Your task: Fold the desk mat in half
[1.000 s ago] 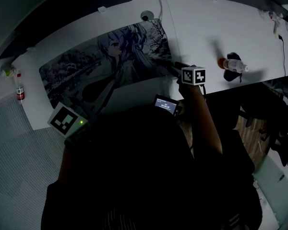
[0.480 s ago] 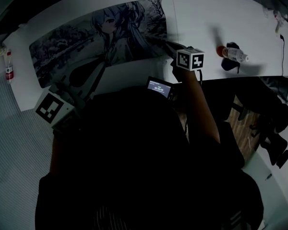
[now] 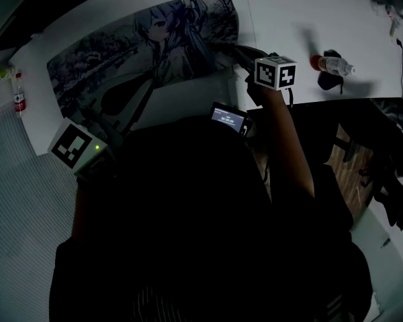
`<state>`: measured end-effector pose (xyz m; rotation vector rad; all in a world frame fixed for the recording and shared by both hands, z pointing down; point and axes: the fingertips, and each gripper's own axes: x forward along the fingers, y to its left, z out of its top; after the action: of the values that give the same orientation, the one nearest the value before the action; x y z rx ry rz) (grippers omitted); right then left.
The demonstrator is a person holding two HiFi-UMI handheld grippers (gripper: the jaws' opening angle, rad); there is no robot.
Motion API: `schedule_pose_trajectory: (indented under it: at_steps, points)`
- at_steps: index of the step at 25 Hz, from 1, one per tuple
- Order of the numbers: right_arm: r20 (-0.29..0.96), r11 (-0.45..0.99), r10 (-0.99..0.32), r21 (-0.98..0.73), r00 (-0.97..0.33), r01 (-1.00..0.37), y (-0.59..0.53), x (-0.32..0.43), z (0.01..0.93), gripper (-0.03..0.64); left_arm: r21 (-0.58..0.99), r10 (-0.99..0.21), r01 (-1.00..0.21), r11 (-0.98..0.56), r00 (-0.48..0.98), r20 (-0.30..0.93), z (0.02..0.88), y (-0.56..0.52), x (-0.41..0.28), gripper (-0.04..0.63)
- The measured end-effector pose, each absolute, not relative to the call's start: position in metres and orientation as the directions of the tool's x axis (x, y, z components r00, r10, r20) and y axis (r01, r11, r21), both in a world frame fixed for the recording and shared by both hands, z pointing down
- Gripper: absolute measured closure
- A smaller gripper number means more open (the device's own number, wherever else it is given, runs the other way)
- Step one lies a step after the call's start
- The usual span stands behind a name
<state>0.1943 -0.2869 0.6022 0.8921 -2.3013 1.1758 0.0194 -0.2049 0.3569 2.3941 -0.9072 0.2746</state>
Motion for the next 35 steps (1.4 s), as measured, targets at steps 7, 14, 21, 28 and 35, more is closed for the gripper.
schedule_pose_trajectory:
  at_steps: [7, 14, 21, 28, 35]
  points:
    - [0.577, 0.429, -0.394, -0.572, -0.715, -0.699, -0.278, 0.172, 0.582, 0.609, 0.448, -0.533, -0.627, -0.637, 0.778, 0.332, 0.356, -0.189, -0.014, 0.588]
    - [0.624, 0.38, -0.47, -0.495, -0.624, -0.781, -0.267, 0.134, 0.566, 0.609, 0.468, -0.526, -0.583, -0.664, 0.809, 0.261, 0.347, -0.169, -0.093, 0.588]
    - [0.676, 0.237, -0.536, -0.455, -0.506, -0.858, -0.257, 0.109, 0.57, 0.609, 0.468, -0.538, -0.578, -0.669, 0.811, 0.232, 0.35, -0.157, -0.2, 0.589]
    - [0.657, 0.131, -0.617, -0.457, -0.433, -0.88, -0.254, 0.073, 0.558, 0.609, 0.481, -0.53, -0.553, -0.68, 0.824, 0.198, 0.352, -0.15, -0.273, 0.589]
    - [0.611, 0.11, -0.663, -0.493, -0.434, -0.863, -0.259, 0.036, 0.539, 0.609, 0.484, -0.517, -0.537, -0.691, 0.835, 0.188, 0.353, -0.147, -0.317, 0.589]
